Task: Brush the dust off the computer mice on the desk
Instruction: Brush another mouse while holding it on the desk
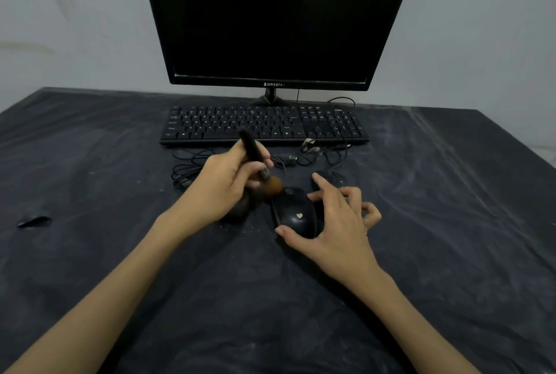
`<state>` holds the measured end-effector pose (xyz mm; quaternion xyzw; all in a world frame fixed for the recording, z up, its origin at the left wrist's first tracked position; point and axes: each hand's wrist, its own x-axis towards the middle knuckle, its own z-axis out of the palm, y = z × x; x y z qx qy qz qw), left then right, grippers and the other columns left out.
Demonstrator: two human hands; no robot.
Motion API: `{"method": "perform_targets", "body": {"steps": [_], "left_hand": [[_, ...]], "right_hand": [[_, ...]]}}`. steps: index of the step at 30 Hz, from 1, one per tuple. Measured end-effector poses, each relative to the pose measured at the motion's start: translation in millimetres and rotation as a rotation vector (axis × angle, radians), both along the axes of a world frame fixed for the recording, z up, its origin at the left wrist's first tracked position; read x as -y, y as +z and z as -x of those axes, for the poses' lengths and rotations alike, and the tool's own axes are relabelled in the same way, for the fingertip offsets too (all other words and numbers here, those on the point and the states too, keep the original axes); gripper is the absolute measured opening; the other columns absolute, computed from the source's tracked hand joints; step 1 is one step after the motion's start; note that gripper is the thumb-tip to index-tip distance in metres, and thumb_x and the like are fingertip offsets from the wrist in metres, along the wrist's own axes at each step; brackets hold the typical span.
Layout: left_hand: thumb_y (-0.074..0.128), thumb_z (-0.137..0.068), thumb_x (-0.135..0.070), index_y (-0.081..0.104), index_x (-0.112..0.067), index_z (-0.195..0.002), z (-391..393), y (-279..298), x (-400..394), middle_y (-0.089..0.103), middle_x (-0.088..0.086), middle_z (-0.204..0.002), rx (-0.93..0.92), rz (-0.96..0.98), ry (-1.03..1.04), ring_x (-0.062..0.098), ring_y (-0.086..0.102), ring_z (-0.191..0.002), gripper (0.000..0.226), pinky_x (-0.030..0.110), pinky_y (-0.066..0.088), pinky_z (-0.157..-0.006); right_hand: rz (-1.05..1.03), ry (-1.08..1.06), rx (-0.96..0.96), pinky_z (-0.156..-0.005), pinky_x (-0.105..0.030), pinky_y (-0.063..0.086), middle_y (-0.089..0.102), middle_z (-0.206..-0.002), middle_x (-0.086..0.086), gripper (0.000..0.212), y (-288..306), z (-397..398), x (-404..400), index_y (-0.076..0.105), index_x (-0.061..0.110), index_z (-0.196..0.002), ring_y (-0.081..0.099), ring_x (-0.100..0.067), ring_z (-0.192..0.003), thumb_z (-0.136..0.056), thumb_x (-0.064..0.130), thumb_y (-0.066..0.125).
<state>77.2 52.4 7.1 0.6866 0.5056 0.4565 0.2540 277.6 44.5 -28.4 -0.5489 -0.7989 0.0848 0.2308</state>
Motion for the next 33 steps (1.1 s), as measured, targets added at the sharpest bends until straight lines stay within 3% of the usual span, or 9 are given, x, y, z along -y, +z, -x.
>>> {"method": "perform_targets", "body": {"steps": [3, 8, 12, 17, 23, 26, 29, 31, 33], "left_hand": [[0.042, -0.098, -0.006, 0.054, -0.014, -0.108, -2.8, -1.5, 2.9, 0.068, -0.001, -0.105, 0.154, 0.094, -0.101, 0.01, 0.066, -0.101, 0.018, 0.023, 0.056, -0.077], [0.043, -0.097, -0.005, 0.054, -0.019, -0.106, 6.5, -3.7, -1.3, 0.067, -0.006, -0.103, 0.002, 0.074, -0.02, 0.007, 0.065, -0.101, 0.021, 0.019, 0.055, -0.077], [0.041, -0.098, -0.005, 0.053, -0.02, -0.106, 4.3, -2.6, 3.4, 0.068, -0.001, -0.107, 0.196, 0.095, -0.087, 0.009, 0.065, -0.103, 0.021, 0.022, 0.056, -0.077], [0.043, -0.097, -0.005, 0.054, -0.016, -0.108, 7.2, -5.5, 4.1, 0.065, -0.008, -0.105, -0.112, 0.058, -0.025, 0.001, 0.062, -0.101, 0.02, 0.026, 0.055, -0.085], [0.041, -0.097, -0.005, 0.053, -0.018, -0.107, -9.2, 4.3, 13.6, 0.068, -0.002, -0.107, 0.19, 0.032, -0.147, 0.011, 0.065, -0.104, 0.02, 0.024, 0.056, -0.079], [0.042, -0.097, -0.006, 0.053, -0.02, -0.106, -15.0, 2.1, 15.7, 0.068, -0.003, -0.105, 0.028, 0.091, -0.213, 0.01, 0.066, -0.102, 0.02, 0.027, 0.057, -0.081], [0.044, -0.096, -0.007, 0.054, -0.018, -0.108, -4.4, 4.1, 8.6, 0.066, -0.009, -0.106, -0.165, -0.026, -0.042, 0.008, 0.065, -0.097, 0.019, 0.032, 0.056, -0.084], [0.043, -0.097, -0.005, 0.053, -0.017, -0.108, 0.4, 6.6, 8.2, 0.066, -0.008, -0.106, -0.079, -0.071, 0.019, 0.007, 0.064, -0.1, 0.019, 0.03, 0.056, -0.084], [0.042, -0.097, -0.005, 0.053, -0.015, -0.107, -1.3, 8.0, 11.1, 0.068, -0.004, -0.106, 0.078, -0.014, -0.062, 0.008, 0.065, -0.102, 0.018, 0.024, 0.056, -0.081]], "right_hand": [[0.006, -0.001, -0.009, -0.087, -0.029, 0.013, 0.053, -0.118, 0.02, 0.102, 0.0, -0.3, -0.1, 0.023, 0.027, -0.146, 0.025, -0.006, -0.116, -0.063, 0.08, 0.049], [0.012, 0.0, -0.017, -0.086, -0.027, 0.011, 0.052, -0.116, 0.02, 0.104, 0.7, 0.1, 1.0, 0.025, 0.026, -0.146, 0.026, -0.005, -0.116, -0.06, 0.082, 0.045], [0.007, -0.003, -0.012, -0.084, -0.027, 0.009, 0.053, -0.116, 0.02, 0.105, 1.0, 0.0, 0.7, 0.026, 0.026, -0.146, 0.025, -0.005, -0.115, -0.059, 0.082, 0.044], [0.02, 0.01, -0.017, -0.084, -0.025, 0.007, 0.052, -0.116, 0.02, 0.108, 3.0, -1.4, 0.7, 0.023, 0.026, -0.147, 0.021, -0.002, -0.113, -0.058, 0.084, 0.042], [0.072, 0.028, -0.035, -0.087, -0.028, 0.011, 0.052, -0.119, 0.022, 0.115, 5.3, -5.2, -3.3, 0.015, 0.027, -0.149, 0.018, 0.0, -0.111, -0.056, 0.085, 0.051], [0.093, 0.038, -0.03, -0.092, -0.031, 0.014, 0.051, -0.12, 0.022, 0.118, 4.3, -6.7, -4.0, 0.013, 0.027, -0.149, 0.021, -0.004, -0.118, -0.054, 0.088, 0.046], [0.093, 0.04, -0.025, -0.09, -0.029, 0.011, 0.051, -0.121, 0.022, 0.119, 4.6, -7.7, -3.5, 0.013, 0.027, -0.15, 0.021, -0.004, -0.119, -0.053, 0.089, 0.044], [0.087, 0.041, -0.021, -0.089, -0.029, 0.01, 0.051, -0.121, 0.021, 0.119, 4.3, -7.8, -3.2, 0.012, 0.027, -0.15, 0.021, -0.004, -0.119, -0.053, 0.089, 0.043], [0.082, 0.038, -0.027, -0.088, -0.029, 0.01, 0.051, -0.121, 0.021, 0.119, 3.8, -7.5, -3.3, 0.013, 0.027, -0.149, 0.022, -0.005, -0.119, -0.053, 0.088, 0.045]]}}
